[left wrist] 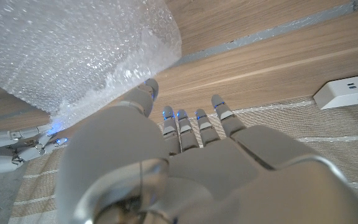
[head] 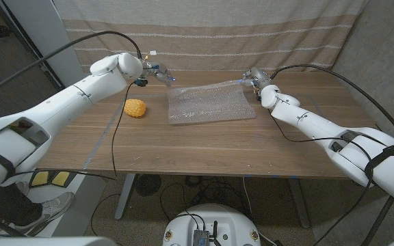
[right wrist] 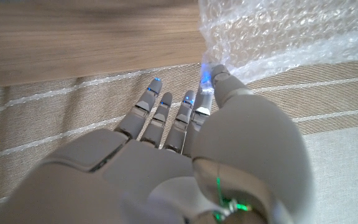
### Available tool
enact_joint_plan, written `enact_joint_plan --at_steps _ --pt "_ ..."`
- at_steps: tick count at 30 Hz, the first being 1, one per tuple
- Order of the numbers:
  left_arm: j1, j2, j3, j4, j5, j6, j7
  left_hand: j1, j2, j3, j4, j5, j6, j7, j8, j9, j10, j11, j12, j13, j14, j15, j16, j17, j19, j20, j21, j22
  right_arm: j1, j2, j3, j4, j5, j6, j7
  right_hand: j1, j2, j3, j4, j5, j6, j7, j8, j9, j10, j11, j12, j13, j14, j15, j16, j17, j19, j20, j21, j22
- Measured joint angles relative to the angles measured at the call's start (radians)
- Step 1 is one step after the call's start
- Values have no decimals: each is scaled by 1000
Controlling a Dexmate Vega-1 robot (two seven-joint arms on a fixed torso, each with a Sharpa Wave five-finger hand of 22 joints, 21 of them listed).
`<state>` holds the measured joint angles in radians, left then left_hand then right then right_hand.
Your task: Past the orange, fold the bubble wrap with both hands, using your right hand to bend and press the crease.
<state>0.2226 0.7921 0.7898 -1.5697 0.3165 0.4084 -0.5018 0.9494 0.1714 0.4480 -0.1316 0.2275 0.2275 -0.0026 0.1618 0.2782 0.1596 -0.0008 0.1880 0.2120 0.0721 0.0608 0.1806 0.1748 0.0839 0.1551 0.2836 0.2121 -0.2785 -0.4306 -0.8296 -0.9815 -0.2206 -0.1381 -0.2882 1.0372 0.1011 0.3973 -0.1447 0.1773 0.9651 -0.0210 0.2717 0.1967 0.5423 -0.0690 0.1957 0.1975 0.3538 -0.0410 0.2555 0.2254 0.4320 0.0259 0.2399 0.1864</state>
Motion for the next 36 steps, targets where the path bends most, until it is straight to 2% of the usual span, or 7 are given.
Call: enact_joint_plan --at_steps 4,8,15,23,27,32,36 --pt "15 8 -12 -16 -3 7 17 -5 -5 -1 1 0 -54 5 0 -16 -19 3 0 -2 -11 0 0 0 0 0 -8 0 1 0 -2 -3 0 -19 1 -52 -17 -16 16 0 -109 -22 -53 -6 -41 9 -7 5 0 0 -10 -2 -12 12 -8 0" --pt "30 16 -23 -30 -9 14 40 -11 -10 -10 1 0 -60 7 0 -22 -25 8 0 -3 -11 0 0 0 -4 4 -8 0 1 -4 -1 -16 6 -33 10 -133 -28 -45 45 0 -205 -34 -86 -5 -84 19 -11 5 -26 0 -16 4 -30 30 -14 2" --pt "55 28 -44 -52 -24 14 65 -16 -5 -10 1 -1 -59 7 9 -31 -25 8 5 -3 -11 0 0 0 -4 4 -8 0 -12 -17 18 -46 38 -59 30 -206 -29 -73 73 0 -264 -33 -88 -3 -111 35 -11 5 -33 0 -16 10 -42 42 -16 2" --pt "98 36 -78 -78 -66 -19 106 -52 11 -25 25 -7 -57 12 15 -47 -26 9 13 -3 -11 0 4 6 3 3 -2 0 -59 -40 53 -114 72 -58 18 -230 45 -61 85 0 -316 -35 -88 -3 -127 40 -11 5 -34 -1 -16 23 -35 17 -16 2" --pt "127 39 -94 -95 -98 -48 125 -72 17 -20 43 -7 -83 16 15 -59 -39 22 13 -3 -10 0 4 9 -12 -13 -2 0 -106 -61 72 -185 86 -61 -8 -236 52 -60 92 4 -319 -38 -88 -3 -132 46 -11 5 -44 0 -16 24 -41 11 -16 2" --pt "164 45 -109 -119 -129 -86 147 -82 13 -14 49 -7 -65 -1 24 -69 -23 7 20 -3 -4 -18 8 8 -1 -24 0 4 -160 -89 83 -274 82 -84 -29 -230 62 -58 90 4 -319 -38 -88 -3 -137 41 -7 5 -44 0 -11 26 -41 11 -16 2" --pt "193 51 -119 -143 -148 -104 161 -98 14 -4 58 -7 0 -25 42 -81 13 -14 36 -3 58 -36 27 7 14 -19 13 5 -201 -113 84 -349 64 -104 -39 -220 70 -45 64 8 -269 -35 -67 -3 -95 47 13 5 3 -1 10 26 -19 4 -7 2"
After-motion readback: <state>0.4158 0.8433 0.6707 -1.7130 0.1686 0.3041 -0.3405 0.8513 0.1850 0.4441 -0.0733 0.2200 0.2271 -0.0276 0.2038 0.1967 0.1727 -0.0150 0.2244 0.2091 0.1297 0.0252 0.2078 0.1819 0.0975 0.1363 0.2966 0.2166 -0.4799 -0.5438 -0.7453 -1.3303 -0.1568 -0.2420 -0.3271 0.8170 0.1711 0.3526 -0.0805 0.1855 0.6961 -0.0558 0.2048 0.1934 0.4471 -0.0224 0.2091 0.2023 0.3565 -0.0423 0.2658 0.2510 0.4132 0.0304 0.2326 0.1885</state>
